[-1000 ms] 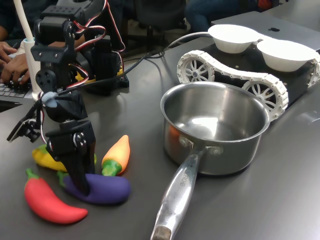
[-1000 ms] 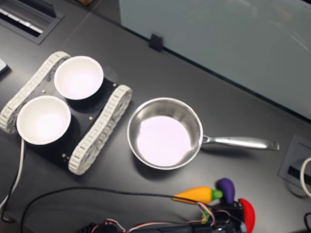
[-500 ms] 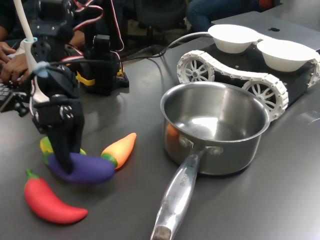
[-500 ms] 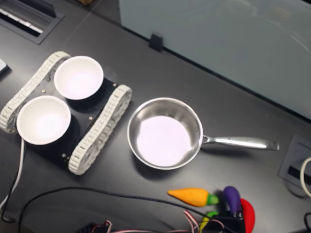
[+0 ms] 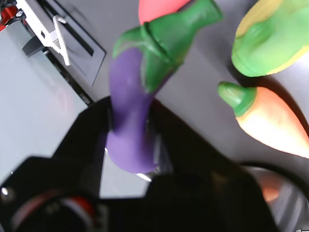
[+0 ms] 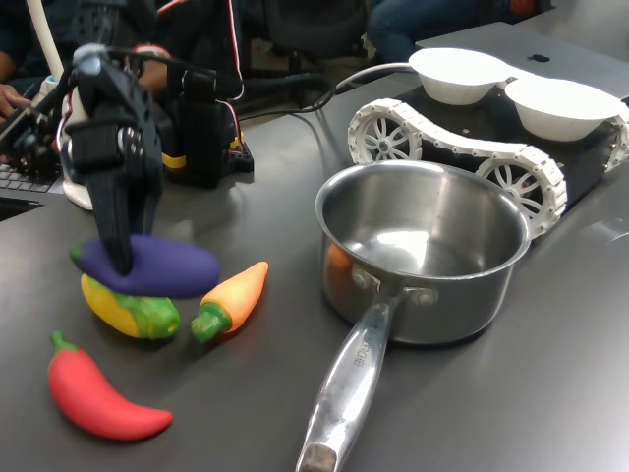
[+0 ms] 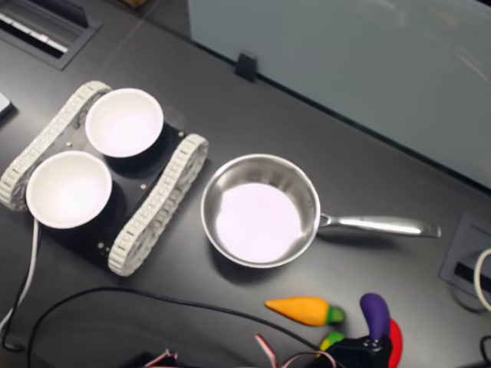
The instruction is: Pick up the brinjal and place them in the pan
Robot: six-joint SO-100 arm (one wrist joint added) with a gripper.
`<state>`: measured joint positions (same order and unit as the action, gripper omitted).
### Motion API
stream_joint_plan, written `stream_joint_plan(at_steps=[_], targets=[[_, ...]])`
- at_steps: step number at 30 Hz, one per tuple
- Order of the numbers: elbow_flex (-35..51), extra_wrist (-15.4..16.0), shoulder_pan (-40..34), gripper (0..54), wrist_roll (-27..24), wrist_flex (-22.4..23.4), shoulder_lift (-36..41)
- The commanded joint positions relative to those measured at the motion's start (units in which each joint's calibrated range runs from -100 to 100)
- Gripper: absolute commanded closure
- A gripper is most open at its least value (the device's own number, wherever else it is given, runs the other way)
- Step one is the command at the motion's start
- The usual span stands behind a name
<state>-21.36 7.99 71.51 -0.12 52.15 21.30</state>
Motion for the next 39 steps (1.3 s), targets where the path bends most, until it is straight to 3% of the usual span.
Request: stream_joint_plan(at_steps=[1, 9, 22, 39], targets=[[0.9, -0.3, -2.2, 53.5, 0.3, -1.7, 10.6], [2.6, -0.2, -6.9, 53.5, -0.4, 4.2, 20.5], [5.6, -0.1, -16.9, 53.5, -1.9, 10.6, 28.6], [4.8, -0.9, -34.6, 53.6, -4.0, 8.9, 31.3]])
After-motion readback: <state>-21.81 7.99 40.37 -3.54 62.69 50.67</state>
